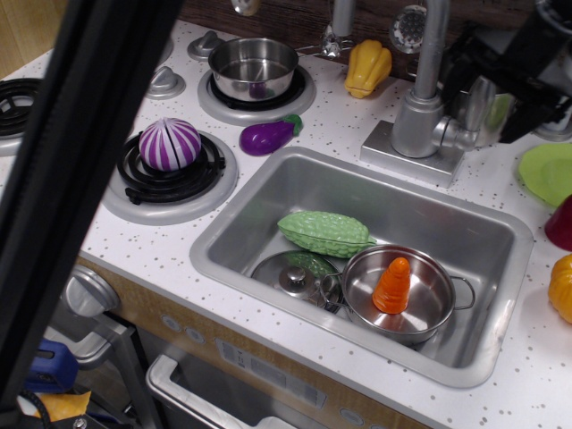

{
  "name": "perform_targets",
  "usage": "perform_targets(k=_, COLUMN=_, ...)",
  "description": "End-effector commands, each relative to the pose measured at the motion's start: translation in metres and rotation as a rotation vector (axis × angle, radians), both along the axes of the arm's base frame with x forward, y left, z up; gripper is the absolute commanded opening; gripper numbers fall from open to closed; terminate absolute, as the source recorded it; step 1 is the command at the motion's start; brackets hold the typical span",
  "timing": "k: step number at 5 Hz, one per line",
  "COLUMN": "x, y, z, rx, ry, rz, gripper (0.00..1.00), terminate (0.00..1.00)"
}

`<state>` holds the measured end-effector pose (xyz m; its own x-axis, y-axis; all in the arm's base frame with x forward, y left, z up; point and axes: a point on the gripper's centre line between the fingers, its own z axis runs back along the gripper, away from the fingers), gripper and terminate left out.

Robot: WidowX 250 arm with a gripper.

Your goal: Turn lever vertical to front

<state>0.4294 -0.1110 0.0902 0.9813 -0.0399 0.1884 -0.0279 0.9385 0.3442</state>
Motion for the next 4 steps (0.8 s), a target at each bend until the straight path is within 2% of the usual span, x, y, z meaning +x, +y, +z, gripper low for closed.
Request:
perform_targets(k=1, x=0.011, y=-0.006, z=0.036, rx=0.010, ry=-0.111, rz=-0.003, gripper=1.00, terminate=0.00)
perform_targets(k=3, x=0.020, y=0.011, z=0.030, rx=0.013, ry=-0.153, rz=-0.030, gripper=1.00, terminate=0.00)
perform_targets(k=4, x=0.025, y=0.019, z=0.027, rx=-0.005, ry=-0.155, rz=-0.044, gripper=1.00, terminate=0.00)
